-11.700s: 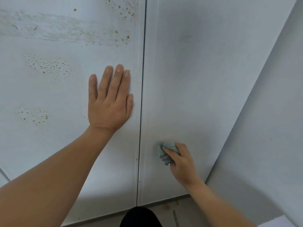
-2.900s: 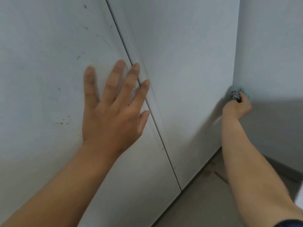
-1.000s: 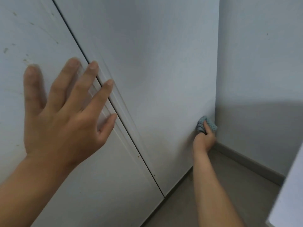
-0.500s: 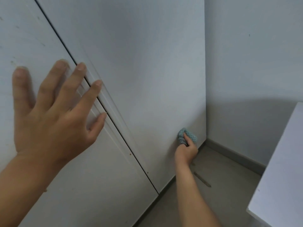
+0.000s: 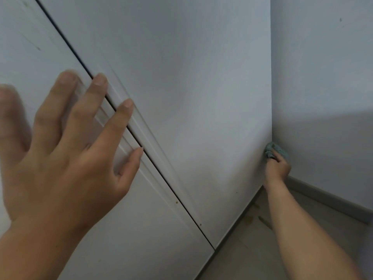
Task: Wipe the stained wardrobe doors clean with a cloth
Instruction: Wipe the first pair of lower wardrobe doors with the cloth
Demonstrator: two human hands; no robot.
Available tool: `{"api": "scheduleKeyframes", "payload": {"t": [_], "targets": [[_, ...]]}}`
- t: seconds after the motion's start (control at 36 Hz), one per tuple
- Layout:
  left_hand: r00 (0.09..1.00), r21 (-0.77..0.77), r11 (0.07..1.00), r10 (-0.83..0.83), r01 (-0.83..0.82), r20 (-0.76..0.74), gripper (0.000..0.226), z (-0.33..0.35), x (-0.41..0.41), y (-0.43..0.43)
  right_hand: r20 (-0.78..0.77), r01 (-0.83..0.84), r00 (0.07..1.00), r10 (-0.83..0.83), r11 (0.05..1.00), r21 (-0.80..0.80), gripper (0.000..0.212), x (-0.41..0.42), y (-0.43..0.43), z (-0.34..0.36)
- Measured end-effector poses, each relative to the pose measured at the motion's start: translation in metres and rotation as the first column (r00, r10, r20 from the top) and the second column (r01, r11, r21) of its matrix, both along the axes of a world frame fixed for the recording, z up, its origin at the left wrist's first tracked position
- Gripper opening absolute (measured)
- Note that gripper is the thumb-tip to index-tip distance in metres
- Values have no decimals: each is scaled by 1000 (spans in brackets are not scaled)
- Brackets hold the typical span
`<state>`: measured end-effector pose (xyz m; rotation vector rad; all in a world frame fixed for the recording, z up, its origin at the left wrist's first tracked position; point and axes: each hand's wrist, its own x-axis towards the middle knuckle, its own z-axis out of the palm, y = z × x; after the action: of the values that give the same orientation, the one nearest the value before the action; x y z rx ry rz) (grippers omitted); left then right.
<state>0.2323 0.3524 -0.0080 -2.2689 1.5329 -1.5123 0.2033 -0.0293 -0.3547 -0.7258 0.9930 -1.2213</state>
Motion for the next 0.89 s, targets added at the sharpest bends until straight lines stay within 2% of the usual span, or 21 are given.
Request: {"api": "scheduleKeyframes", "payload": {"t": [0.06, 0.14, 0.28, 0.33, 0.42, 0.5, 0.56, 0.67, 0.75, 0.83, 0.89], "targets": [[1000, 3, 1000, 12, -11, -3, 56, -1, 0, 1, 14, 14, 1000, -14, 1000, 11, 40, 5, 26, -11], [1000, -5, 1000, -2, 2, -18, 56, -1, -2, 1, -22, 51, 999, -50, 998, 40, 46, 7, 56, -32], [998, 15, 998, 57, -57, 31, 56, 2, -7, 2, -79, -58, 995, 64, 995, 77, 47, -3, 30, -39], [995, 19, 996, 85, -86, 46, 56, 3, -9, 3, -114, -52, 992, 60, 996, 73, 48, -4, 38, -32], [990, 28, 993, 114, -117, 81, 54, 4, -11, 4, -122, -8, 992, 18, 996, 84, 47, -1, 89, -29], [993, 28, 994, 108, -110, 55, 54, 4, -12, 5, -94, -4, 995, 19, 988, 155, 48, 0, 143, -42], [996, 22, 996, 89, -89, 32, 54, 3, -11, 4, -76, 6, 997, 7, 987, 159, 50, -4, 150, -51], [996, 23, 996, 84, -85, 15, 54, 4, -11, 4, -12, 69, 998, -68, 993, 99, 39, -7, 96, -44], [996, 34, 996, 85, -84, -12, 55, 3, -9, 5, 73, 132, 986, -147, 975, 178, 40, 5, 45, -40], [996, 37, 998, 55, -53, -70, 55, 5, -9, 3, 113, 96, 986, -120, 975, 202, 48, 15, 15, -35], [997, 49, 998, 46, -43, -66, 55, 6, -10, 4, 161, 138, 971, -179, 962, 235, 43, 21, -2, -44]]}}
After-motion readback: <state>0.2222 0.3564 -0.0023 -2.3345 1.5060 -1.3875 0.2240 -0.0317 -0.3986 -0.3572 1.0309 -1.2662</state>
